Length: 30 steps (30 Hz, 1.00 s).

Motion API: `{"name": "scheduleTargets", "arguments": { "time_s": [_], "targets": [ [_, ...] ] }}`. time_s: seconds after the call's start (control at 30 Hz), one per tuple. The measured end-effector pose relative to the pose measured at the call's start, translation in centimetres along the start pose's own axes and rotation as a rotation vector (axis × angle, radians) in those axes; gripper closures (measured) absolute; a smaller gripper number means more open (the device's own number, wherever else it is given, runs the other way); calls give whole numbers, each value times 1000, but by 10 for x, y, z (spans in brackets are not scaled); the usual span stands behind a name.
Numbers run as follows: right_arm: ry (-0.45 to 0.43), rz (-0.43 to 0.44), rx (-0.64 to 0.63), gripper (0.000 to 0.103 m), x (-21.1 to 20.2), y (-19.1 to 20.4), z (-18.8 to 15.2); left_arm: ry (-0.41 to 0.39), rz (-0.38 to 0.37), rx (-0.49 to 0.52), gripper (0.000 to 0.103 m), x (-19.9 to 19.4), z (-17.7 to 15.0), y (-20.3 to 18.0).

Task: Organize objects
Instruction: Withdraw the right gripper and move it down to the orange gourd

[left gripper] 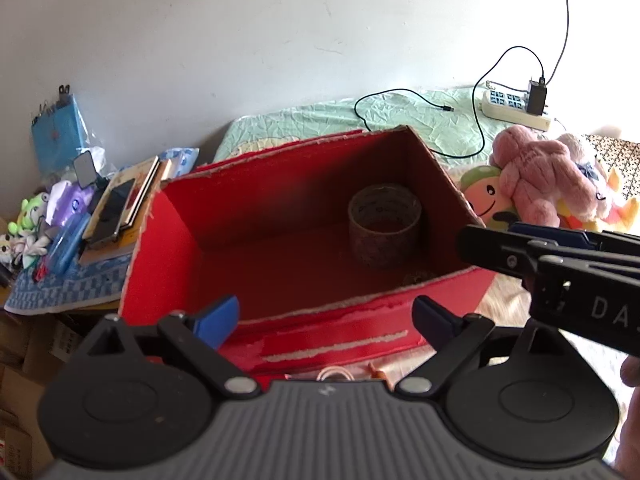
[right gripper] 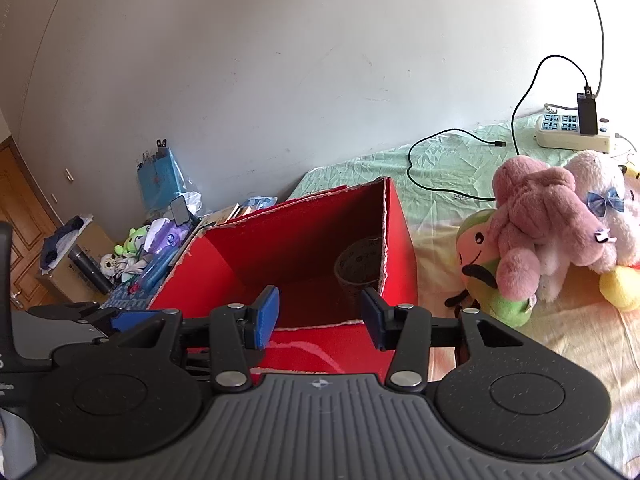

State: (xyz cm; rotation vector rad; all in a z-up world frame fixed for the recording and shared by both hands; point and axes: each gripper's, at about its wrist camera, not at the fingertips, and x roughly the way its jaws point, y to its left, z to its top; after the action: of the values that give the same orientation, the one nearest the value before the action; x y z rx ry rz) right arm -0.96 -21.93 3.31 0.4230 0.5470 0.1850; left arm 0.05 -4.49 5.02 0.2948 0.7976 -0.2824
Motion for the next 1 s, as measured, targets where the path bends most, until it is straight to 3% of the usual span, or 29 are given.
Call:
{"name": "scheduleTargets", "arguments": {
  "time_s": [0.53, 0.83, 1.0],
  "targets": [
    [115, 73, 77, 55, -5, -14, -26, 60, 4, -32, 9, -6, -35, 0],
    [249, 120, 186, 55, 10, -25, -45, 108, -153, -95, 16, -5, -73, 14],
    [316, 135, 242, 55, 21, -29, -55, 105, -264, -102, 26, -6, -83, 11]
  ]
}}
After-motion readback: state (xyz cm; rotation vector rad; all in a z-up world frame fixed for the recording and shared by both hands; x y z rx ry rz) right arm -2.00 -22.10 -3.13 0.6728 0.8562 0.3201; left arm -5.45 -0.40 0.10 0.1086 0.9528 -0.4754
